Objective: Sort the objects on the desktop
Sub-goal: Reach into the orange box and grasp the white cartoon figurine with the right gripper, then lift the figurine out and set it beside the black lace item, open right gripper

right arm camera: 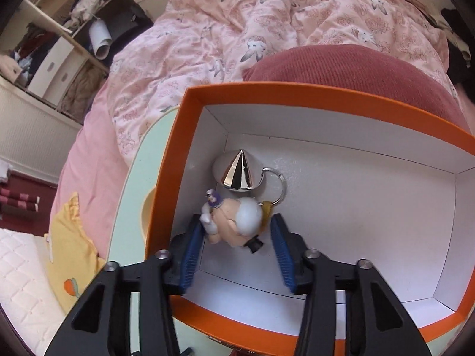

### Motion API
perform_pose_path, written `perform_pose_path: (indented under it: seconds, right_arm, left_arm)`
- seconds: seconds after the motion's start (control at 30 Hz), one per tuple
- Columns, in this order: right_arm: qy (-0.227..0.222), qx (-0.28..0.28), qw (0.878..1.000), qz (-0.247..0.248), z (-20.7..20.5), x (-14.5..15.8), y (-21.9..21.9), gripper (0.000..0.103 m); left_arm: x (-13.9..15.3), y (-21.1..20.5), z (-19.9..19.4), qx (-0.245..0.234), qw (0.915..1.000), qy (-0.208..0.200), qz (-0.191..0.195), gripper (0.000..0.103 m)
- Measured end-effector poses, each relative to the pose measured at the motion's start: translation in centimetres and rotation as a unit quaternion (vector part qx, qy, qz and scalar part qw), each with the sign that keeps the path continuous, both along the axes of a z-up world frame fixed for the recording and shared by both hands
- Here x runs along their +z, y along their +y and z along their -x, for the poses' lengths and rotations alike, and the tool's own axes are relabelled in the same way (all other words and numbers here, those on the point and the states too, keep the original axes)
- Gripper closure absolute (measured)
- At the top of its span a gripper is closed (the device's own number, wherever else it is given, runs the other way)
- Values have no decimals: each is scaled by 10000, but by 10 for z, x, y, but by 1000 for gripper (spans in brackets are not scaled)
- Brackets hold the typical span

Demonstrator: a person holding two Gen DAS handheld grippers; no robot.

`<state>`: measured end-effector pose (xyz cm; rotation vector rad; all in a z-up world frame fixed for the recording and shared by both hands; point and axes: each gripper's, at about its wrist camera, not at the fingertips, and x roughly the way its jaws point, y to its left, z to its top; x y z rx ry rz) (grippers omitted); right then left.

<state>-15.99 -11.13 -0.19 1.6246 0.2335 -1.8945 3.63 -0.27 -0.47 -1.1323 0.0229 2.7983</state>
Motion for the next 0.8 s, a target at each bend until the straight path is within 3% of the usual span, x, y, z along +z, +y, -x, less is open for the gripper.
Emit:
perform_pose_path:
  seconds: [0.17,0.4,0.5,0.63,0.8]
  right_arm:
    - [398,-292,9988,18,5,18,24,66]
    - [1371,-375,9849,987,-26,112,109,65]
    - [1608,-280,9808,1063,-56,127,145,65]
    - [1653,-377,9792,1111,-85,111,185,65]
    - [1123,-580,9855,1131,-92,58,210,65]
  left_arm:
    - [0,0,1,-3,10000,7,-2,0]
    - [0,0,1,-1,10000,6,1,0]
    - [0,0,0,-2,10000,5,-2,0]
    - [0,1,0,9,10000,3,14,0]
    - [1,1,0,12,10000,-2,17,0]
